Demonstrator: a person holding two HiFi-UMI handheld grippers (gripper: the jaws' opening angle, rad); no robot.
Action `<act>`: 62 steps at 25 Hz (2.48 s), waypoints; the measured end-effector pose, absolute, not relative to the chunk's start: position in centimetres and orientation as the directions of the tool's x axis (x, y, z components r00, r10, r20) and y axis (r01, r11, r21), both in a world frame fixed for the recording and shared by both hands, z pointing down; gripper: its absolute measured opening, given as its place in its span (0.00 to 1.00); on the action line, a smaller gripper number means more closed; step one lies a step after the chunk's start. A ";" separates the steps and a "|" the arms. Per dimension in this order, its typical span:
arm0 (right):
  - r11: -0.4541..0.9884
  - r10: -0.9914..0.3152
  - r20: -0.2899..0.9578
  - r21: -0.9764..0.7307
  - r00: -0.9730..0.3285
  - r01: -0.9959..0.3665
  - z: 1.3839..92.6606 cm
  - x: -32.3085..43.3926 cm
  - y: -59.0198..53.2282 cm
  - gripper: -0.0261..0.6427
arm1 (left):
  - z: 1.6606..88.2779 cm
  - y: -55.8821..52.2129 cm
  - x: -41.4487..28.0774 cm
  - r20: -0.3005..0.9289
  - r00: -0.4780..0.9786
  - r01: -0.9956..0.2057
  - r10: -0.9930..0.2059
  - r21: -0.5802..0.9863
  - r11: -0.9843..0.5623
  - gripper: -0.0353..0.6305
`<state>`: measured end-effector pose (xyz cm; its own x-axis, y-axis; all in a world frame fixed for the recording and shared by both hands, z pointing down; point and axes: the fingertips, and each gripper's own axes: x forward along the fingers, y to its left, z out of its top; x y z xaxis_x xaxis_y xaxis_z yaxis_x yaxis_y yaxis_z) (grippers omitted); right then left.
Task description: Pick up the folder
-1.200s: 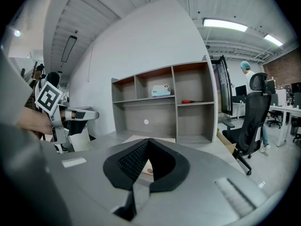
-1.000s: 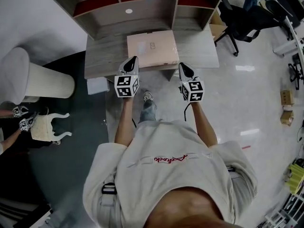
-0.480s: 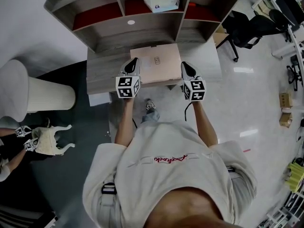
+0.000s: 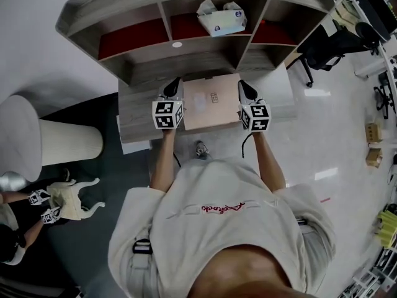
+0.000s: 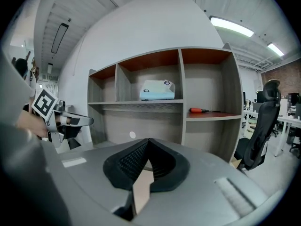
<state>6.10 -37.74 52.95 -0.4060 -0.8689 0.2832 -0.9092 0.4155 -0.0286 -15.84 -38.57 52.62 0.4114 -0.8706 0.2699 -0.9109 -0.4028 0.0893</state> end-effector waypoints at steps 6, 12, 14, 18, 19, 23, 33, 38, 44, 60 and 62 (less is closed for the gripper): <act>0.400 -0.878 0.284 -0.009 -0.386 -0.916 52.8 5.1 -40.6 0.05 | 53.2 -41.3 -17.7 0.276 0.422 -0.906 -0.864 0.094 -0.412 0.06; 0.382 -0.880 0.304 -0.004 -0.365 -0.924 53.7 5.4 -41.4 0.05 | 54.5 -42.4 -18.1 0.298 0.437 -0.898 -0.849 0.093 -0.429 0.06; 0.377 -0.877 0.318 -0.004 -0.359 -0.926 54.3 5.8 -41.3 0.05 | 55.1 -42.3 -18.1 0.313 0.438 -0.898 -0.843 0.097 -0.430 0.06; 0.377 -0.869 0.343 -0.005 -0.355 -0.926 55.3 6.3 -41.4 0.05 | 56.2 -42.2 -18.1 0.335 0.435 -0.899 -0.836 0.105 -0.426 0.06; 0.379 -0.867 0.347 -0.004 -0.357 -0.925 55.5 6.4 -41.6 0.05 | 56.5 -42.3 -18.1 0.340 0.433 -0.900 -0.835 0.106 -0.423 0.06; 0.395 -0.852 0.370 -0.009 -0.370 -0.919 56.4 7.2 -42.3 0.05 | 57.4 -42.5 -17.9 0.362 0.410 -0.911 -0.837 0.112 -0.397 0.06; 0.463 -0.786 0.441 -0.045 -0.434 -0.885 59.9 8.2 -44.0 0.05 | 60.9 -41.8 -17.3 0.452 0.335 -0.941 -0.827 0.126 -0.313 0.06; 0.482 -0.749 0.485 -0.069 -0.451 -0.874 62.3 8.5 -43.7 0.05 | 63.1 -40.6 -17.0 0.503 0.311 -0.950 -0.807 0.138 -0.280 0.06; 0.482 -0.708 0.543 -0.098 -0.452 -0.871 65.5 8.7 -42.5 0.05 | 65.7 -39.7 -16.5 0.545 0.297 -0.955 -0.784 0.155 -0.254 0.06; 0.432 -0.667 0.599 -0.175 -0.444 -0.885 70.6 9.4 -41.7 0.33 | 70.5 -38.7 -16.6 0.612 0.278 -0.959 -0.740 0.214 -0.184 0.30; 0.421 -0.657 0.604 -0.202 -0.451 -0.884 71.2 9.4 -41.8 0.47 | 71.0 -38.6 -16.5 0.620 0.279 -0.959 -0.734 0.225 -0.174 0.43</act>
